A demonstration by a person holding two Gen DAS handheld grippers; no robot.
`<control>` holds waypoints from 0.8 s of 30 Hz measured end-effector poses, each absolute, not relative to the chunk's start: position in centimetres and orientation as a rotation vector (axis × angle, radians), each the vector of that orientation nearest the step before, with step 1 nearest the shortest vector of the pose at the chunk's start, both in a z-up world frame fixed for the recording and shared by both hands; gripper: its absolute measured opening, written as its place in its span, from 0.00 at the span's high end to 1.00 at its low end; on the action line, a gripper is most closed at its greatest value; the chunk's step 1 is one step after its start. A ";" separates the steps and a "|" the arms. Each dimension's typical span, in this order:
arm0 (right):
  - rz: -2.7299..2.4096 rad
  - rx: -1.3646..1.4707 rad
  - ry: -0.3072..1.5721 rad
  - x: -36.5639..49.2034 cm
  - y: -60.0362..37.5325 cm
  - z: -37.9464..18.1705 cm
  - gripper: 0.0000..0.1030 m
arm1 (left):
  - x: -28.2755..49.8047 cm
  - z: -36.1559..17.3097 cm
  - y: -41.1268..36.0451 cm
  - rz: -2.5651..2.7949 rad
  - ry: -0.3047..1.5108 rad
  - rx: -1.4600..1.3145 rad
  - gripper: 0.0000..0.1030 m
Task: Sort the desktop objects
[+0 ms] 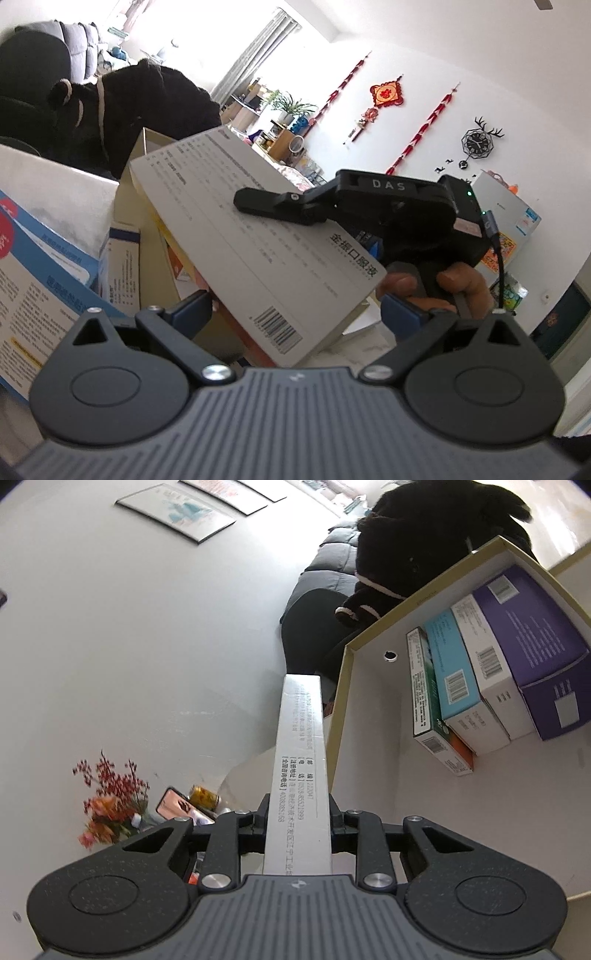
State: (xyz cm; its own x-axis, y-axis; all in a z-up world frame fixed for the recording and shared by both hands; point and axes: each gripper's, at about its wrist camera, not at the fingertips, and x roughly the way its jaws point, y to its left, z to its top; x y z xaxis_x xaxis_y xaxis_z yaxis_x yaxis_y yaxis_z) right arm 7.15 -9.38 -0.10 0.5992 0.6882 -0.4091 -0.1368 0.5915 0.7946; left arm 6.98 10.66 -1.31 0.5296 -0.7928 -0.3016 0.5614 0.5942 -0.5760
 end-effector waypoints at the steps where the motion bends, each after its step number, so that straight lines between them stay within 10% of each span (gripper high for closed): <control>1: 0.534 0.814 0.787 7.2 -9.5 -0.2 0.73 | 7.0 -1.2 10.6 -0.836 0.578 -0.435 0.04; 24: 0.272 0.767 0.797 13.6 -8.8 0.1 0.73 | 4.7 -1.0 17.2 -0.685 0.471 -0.467 0.03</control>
